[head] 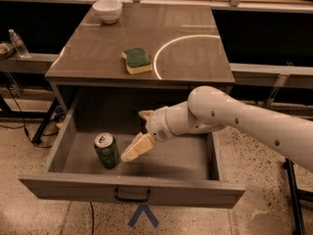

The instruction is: Pick green can from top drawer and place on counter

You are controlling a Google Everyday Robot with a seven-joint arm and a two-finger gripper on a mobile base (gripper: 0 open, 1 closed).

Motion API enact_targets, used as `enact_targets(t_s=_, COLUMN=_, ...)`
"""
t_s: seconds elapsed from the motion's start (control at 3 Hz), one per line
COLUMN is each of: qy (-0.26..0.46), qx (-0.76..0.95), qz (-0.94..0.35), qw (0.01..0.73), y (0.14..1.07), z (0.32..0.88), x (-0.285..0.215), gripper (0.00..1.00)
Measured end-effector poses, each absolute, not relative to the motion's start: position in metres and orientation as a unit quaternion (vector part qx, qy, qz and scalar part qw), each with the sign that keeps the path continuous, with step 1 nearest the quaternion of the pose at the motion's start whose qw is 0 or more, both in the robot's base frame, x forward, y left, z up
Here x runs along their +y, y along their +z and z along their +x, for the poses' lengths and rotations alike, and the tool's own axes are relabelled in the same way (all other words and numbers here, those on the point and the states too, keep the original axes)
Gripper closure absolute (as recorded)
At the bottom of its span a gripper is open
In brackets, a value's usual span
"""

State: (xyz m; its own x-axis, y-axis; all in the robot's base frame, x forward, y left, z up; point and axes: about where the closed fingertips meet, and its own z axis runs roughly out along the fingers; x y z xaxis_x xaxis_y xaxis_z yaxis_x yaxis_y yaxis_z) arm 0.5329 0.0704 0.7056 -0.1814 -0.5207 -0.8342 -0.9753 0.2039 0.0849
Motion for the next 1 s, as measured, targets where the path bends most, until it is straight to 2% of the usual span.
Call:
enact_targets(t_s=0.67, qy=0.392, qx=0.65, qz=-0.52, qw=0.392, y=0.686, z=0.527, x=0.143, gripper=0.04)
enact_targets(t_s=1.0, qy=0.405, qx=0.634, qz=-0.521, qw=0.404, y=0.681, z=0.52, x=0.171, gripper=0.34)
